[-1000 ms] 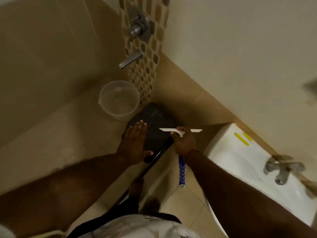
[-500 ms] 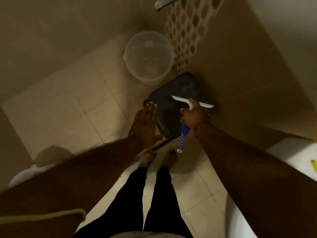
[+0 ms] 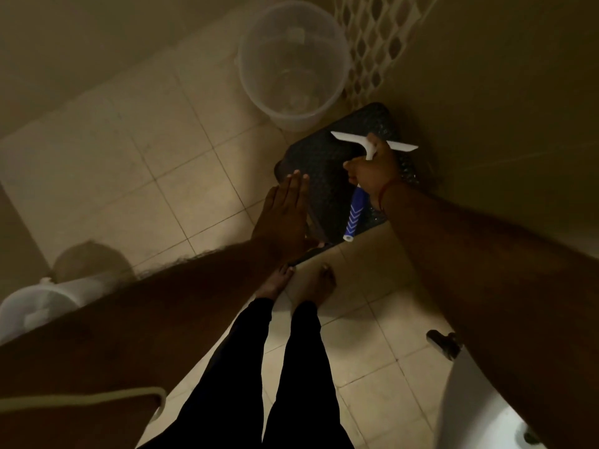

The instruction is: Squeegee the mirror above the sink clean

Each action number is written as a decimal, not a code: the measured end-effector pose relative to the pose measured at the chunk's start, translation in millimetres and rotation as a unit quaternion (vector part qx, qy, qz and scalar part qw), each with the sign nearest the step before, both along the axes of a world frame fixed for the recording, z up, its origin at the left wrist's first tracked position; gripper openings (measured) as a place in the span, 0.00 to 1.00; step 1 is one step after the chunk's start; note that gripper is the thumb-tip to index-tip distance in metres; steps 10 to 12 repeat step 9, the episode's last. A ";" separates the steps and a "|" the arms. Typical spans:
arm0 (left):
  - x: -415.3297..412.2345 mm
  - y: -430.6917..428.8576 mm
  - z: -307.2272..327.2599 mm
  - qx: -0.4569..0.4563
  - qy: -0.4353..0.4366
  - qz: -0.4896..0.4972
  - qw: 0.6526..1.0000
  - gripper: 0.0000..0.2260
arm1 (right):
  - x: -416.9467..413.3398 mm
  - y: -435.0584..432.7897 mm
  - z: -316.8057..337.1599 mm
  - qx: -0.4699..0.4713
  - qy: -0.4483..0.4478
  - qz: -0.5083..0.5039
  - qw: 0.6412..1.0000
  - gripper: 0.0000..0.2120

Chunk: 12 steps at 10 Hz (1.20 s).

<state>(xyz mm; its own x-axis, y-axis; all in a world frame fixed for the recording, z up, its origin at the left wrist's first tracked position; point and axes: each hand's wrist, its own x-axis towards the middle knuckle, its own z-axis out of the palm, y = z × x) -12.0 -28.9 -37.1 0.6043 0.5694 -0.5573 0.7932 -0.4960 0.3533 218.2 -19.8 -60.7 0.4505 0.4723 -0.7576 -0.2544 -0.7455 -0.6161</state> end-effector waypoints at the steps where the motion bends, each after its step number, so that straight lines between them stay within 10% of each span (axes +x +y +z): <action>1: -0.8 -0.8 -3.7 0.003 0.002 0.001 1.000 0.66 | -1.0 10.2 -10.7 0.008 0.007 -0.014 1.000 0.43; 6: -17.8 4.6 6.5 0.034 0.000 -0.005 0.999 0.66 | 11.8 -8.2 -4.4 -0.024 -0.157 0.246 0.956 0.46; 12: -27.8 5.3 54.8 0.063 -0.023 -0.022 0.998 0.65 | -33.0 -73.6 7.0 -0.044 -0.167 0.196 0.965 0.45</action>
